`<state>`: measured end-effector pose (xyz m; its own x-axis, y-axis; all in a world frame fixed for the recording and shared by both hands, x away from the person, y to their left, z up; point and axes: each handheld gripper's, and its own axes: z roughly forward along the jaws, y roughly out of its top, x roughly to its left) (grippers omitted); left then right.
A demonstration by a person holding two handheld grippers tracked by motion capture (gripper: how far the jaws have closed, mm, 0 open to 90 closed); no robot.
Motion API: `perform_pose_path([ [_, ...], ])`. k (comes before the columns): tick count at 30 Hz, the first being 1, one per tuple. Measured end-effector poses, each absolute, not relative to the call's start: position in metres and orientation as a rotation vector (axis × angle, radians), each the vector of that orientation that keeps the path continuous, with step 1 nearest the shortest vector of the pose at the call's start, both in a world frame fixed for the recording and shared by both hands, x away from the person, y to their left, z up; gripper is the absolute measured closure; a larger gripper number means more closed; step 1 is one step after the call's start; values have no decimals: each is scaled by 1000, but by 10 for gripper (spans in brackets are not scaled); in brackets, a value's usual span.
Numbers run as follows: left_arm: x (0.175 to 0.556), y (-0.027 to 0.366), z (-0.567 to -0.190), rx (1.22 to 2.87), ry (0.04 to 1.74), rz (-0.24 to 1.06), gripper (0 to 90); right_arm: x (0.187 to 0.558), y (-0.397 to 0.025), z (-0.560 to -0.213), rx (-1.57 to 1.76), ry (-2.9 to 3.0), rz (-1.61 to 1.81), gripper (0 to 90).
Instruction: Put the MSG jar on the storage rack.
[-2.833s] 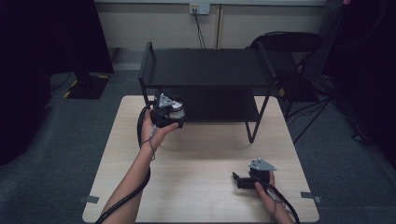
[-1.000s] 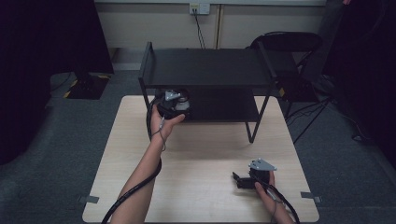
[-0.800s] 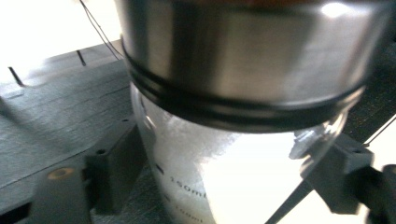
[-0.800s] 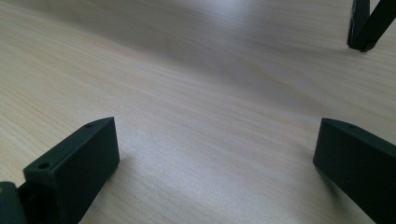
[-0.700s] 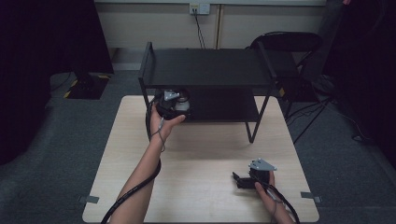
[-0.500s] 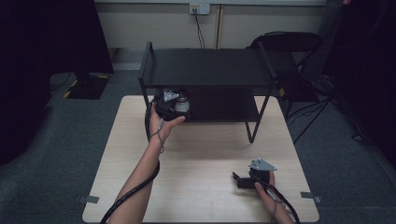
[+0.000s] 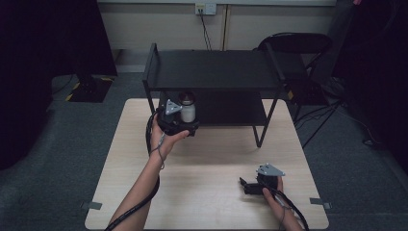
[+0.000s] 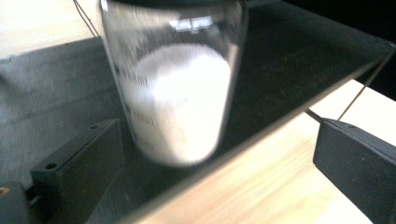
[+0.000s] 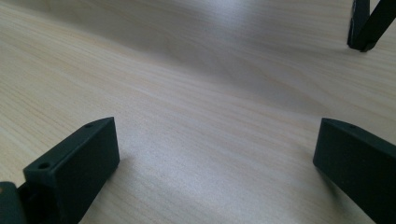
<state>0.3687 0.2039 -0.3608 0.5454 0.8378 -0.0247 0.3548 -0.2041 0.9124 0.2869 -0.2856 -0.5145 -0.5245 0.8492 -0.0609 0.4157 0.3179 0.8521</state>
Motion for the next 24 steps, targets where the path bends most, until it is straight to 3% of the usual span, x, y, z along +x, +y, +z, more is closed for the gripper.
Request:
perform_pose_path([
  [12, 321, 232, -394, 1814, 965, 627, 3, 287, -286, -514, 1114, 2080, 1122, 0],
  [24, 249, 270, -445, 1747, 991, 622, 1, 287, -286, -514, 1114, 2080, 1121, 0],
])
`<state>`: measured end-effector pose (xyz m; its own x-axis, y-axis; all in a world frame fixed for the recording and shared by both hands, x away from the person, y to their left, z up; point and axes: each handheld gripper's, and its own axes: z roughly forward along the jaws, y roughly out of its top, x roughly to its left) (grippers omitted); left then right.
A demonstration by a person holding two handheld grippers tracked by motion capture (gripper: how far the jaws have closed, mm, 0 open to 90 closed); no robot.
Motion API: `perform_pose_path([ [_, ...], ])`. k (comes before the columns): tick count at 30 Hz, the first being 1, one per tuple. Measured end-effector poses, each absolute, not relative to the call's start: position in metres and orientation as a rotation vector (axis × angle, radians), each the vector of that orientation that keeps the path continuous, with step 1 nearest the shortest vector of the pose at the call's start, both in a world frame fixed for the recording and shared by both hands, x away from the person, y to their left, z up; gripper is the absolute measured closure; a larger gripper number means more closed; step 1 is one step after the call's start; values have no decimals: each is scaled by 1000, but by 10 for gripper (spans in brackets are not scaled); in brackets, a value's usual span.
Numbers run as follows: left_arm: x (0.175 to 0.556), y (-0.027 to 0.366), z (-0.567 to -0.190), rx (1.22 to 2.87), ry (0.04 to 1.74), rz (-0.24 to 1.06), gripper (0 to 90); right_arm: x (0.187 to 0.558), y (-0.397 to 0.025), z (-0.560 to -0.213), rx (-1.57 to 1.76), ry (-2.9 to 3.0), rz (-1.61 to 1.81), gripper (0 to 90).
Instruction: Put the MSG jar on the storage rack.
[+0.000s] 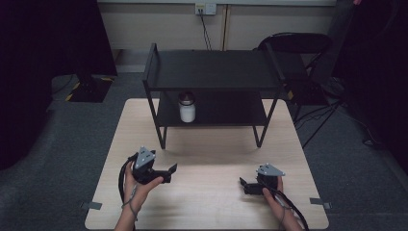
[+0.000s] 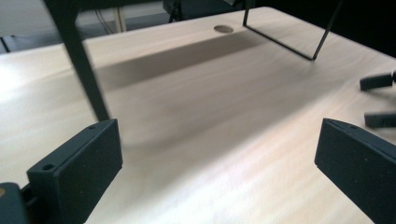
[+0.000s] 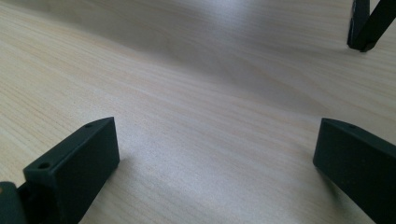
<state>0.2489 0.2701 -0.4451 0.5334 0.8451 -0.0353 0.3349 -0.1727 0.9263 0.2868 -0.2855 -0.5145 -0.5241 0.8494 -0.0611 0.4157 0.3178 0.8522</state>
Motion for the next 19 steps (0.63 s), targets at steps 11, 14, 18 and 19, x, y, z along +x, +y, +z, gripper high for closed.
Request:
perform_pose_path([
  [11, 221, 284, -482, 1750, 1032, 627, 1, 287, -285, -514, 1114, 2079, 1121, 0],
  [14, 221, 284, -485, 1756, 1031, 631, 2, 287, -286, -514, 1114, 2079, 1121, 0],
  [18, 220, 286, -488, 1734, 1002, 633, 1, 287, -285, -514, 1114, 2079, 1121, 0],
  [19, 220, 286, -488, 1734, 1002, 633, 1, 287, -285, -514, 1114, 2079, 1121, 0],
])
